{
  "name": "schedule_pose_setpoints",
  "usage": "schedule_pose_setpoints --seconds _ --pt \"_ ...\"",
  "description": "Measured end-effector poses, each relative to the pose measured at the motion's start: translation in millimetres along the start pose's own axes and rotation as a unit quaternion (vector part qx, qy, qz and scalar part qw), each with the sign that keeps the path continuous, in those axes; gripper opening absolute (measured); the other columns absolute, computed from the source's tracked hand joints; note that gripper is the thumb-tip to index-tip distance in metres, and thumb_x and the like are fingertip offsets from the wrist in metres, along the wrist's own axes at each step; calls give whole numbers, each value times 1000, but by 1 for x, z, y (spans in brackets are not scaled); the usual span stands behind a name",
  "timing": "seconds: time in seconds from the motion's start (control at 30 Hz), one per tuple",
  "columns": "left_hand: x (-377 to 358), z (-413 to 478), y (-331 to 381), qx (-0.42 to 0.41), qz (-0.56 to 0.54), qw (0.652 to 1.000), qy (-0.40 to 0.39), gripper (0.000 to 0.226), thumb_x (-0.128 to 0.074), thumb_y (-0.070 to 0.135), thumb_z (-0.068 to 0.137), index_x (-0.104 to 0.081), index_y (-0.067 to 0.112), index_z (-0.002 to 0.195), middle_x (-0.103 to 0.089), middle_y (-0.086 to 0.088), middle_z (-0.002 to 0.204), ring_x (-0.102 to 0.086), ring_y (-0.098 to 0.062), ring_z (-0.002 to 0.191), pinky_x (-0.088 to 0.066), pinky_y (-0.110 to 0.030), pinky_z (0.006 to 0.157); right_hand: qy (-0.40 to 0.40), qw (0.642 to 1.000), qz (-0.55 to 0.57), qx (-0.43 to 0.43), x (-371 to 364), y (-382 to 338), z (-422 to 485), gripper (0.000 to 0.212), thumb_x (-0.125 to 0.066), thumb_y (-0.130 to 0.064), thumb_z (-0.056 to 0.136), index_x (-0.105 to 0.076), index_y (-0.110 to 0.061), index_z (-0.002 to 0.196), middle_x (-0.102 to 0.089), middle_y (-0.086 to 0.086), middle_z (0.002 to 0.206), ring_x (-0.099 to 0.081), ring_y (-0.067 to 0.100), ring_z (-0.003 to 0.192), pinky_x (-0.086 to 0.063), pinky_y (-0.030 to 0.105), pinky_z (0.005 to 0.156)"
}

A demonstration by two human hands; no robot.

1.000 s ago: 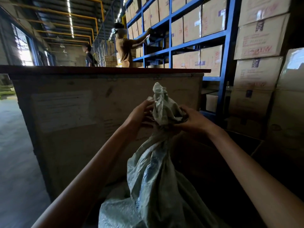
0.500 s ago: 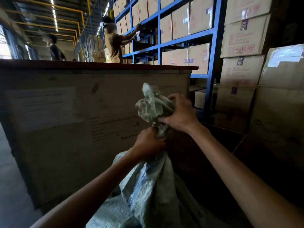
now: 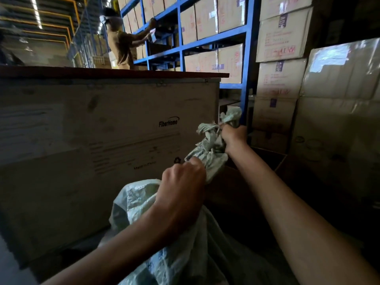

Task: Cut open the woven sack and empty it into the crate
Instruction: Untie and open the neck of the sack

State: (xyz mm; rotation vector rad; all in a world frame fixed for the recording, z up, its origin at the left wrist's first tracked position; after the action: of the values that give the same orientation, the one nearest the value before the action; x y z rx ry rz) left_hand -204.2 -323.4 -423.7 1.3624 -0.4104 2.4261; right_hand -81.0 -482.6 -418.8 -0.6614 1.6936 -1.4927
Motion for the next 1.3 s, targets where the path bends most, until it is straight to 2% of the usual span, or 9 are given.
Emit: schedule_pose_setpoints --seconds 0.23,0.4,0.63,0.73,0.83,0.9,1.0,1.13,1.3 --pt "12 -15 1 -31 37 999 3 25 -46 15 100 -41 15 124 -69 -3 107 -71 -29 100 -38 -32 67 -90 982 46 -159 -7 61 88 64 -72 -17 71 -58 -12 133 -72 18 114 -72 34 93 -58 48 54" --pt "4 -2 -41 74 -168 976 -116 93 -47 100 52 -51 26 107 -65 7 91 -67 -17 87 -46 -31 68 -137 985 41 -100 -13 -9 16 70 -83 -53 64 -65 -17 122 -74 16 106 -74 35 86 -60 52 66" --pt "-41 9 -45 233 -641 647 -341 57 -75 60 77 -80 6 98 -80 -12 97 -74 -21 81 -59 -35 84 -231 971 60 18 -47 -46 -37 63 -75 -56 76 -65 -16 123 -73 11 115 -71 31 102 -57 48 92" --pt "-51 24 -67 241 -566 756 -223 61 -87 47 62 -77 11 110 -80 -10 104 -75 -25 96 -58 -43 98 -69 970 -90 217 -27 -56 -40 76 -77 -45 79 -42 -21 142 -56 11 136 -55 30 126 -47 43 105" --pt "-45 32 -77 202 -474 845 -145 44 -83 36 69 -74 20 109 -77 -5 107 -72 -25 102 -57 -42 97 124 768 -328 536 -10 -85 -64 89 -72 -27 84 -21 -25 157 -29 14 157 -32 32 143 -37 49 111" --pt "-45 31 -90 220 -408 876 -132 39 -83 36 70 -74 22 105 -75 -4 105 -71 -24 99 -57 -41 95 42 664 -344 663 -22 -83 -79 63 -52 -11 89 -41 -21 150 -39 11 155 -37 28 142 -36 47 112" --pt "-44 34 -105 231 -334 908 -105 31 -80 34 77 -74 21 104 -75 -4 104 -69 -23 95 -57 -35 86 -132 639 -375 658 -43 -56 -95 45 -39 -32 95 -65 -17 128 -69 5 125 -62 21 116 -35 37 106" --pt "-40 33 -105 223 -294 925 -90 38 -68 53 77 -70 17 91 -73 -2 87 -70 -21 79 -61 -34 71 -104 620 -478 613 -51 -18 -94 73 -33 -77 86 -62 -19 120 -68 2 110 -64 20 97 -41 36 91" --pt "-35 23 -66 161 -217 957 -105 37 -69 51 81 -63 15 76 -69 -2 79 -66 -20 73 -55 -33 65 8 728 -444 522 -27 -24 -57 52 -40 -49 101 -68 -11 79 -70 14 73 -68 33 68 -34 28 56"
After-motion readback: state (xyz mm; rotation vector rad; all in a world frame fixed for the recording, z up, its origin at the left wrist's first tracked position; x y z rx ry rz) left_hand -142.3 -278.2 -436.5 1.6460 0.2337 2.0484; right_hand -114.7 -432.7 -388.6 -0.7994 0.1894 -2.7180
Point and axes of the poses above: each hand's wrist, its own z-axis towards the middle knuckle, its own x-axis out of the back of the hand, y = z × x, the point moved 7 cm from there along z, towards the middle knuckle
